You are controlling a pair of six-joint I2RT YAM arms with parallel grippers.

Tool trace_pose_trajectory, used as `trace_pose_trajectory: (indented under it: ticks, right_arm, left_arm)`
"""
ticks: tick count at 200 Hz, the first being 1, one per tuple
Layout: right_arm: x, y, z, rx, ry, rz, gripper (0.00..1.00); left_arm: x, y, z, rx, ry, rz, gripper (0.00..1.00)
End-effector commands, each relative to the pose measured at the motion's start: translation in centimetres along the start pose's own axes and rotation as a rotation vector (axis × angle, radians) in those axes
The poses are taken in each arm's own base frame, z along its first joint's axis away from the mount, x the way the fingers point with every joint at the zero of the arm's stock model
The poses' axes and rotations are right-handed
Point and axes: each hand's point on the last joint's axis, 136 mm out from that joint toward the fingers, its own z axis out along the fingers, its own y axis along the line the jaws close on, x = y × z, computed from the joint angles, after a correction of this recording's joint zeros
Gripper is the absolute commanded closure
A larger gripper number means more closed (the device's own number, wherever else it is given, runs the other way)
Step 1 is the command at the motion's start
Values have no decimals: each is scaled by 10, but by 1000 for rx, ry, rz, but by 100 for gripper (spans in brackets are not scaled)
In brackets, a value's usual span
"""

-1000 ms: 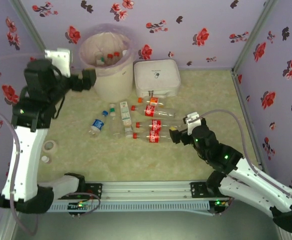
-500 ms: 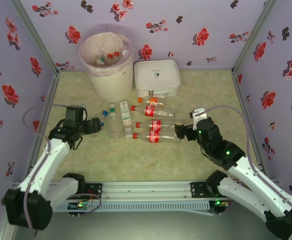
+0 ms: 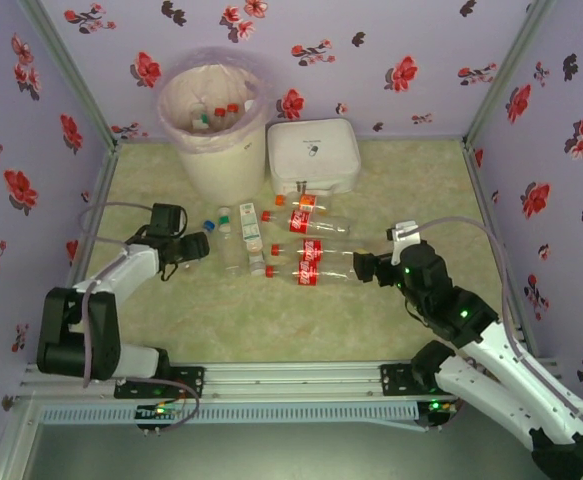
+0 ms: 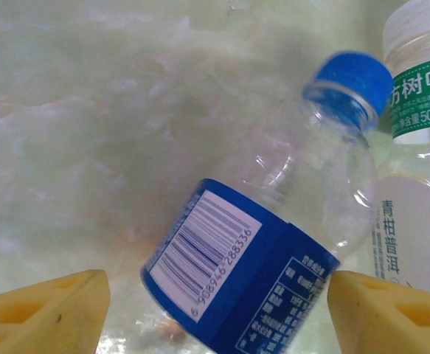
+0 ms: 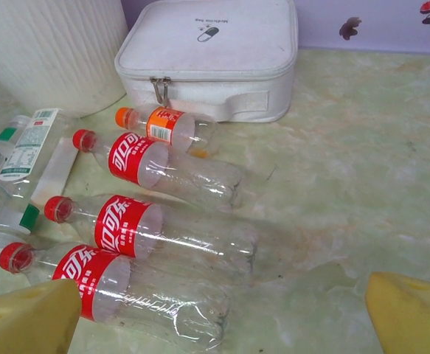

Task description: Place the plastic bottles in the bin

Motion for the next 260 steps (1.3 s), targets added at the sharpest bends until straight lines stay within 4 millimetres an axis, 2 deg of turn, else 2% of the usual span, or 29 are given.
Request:
trace_pose_trajectory:
  ticks: [1, 49, 78, 97, 110, 123, 140, 177, 197, 212, 224, 237, 260]
  right_arm:
    - [8, -5, 5, 25, 25, 13, 1]
    - [13, -5, 10, 28, 41, 4, 1]
    - [17, -1, 13, 10, 61, 1, 2]
    - [17, 0, 15, 7, 66, -3, 2]
    - [16, 1, 16, 5, 63, -7, 2]
    - [14, 2, 16, 3, 60, -10, 2]
    - [12, 2, 17, 3, 59, -18, 2]
    - [9, 5, 21, -1, 62, -11, 4]
    - [9, 6, 22, -7, 64, -1, 5]
    - [9, 6, 21, -9, 65, 5, 6]
    - [10, 5, 20, -10, 67, 11, 7]
    - [10, 4, 16, -10, 65, 26, 7]
    - [13, 1, 6, -16, 50, 79, 8]
  left_arm:
    - [-8, -4, 6, 25, -15, -25, 26]
    - [1, -1, 13, 8, 22, -52, 38]
    - [1, 1, 12, 0, 17, -62, 48]
    - [-6, 4, 6, -15, -7, -69, 49]
    - [-14, 5, -4, -29, -32, -71, 50]
    - [-27, 6, -23, -38, -80, -76, 50]
    - [-50, 6, -63, -35, -171, -77, 50]
    - [-110, 2, -180, -8, -446, -39, 51]
    - [-145, -10, -241, 34, -558, 4, 53]
    - [-171, -21, -278, 70, -636, 28, 55]
    - [-192, -30, -297, 92, -686, 39, 58]
    - [-214, -39, -309, 115, -721, 41, 61]
    - [-250, -54, -305, 150, -754, 14, 70]
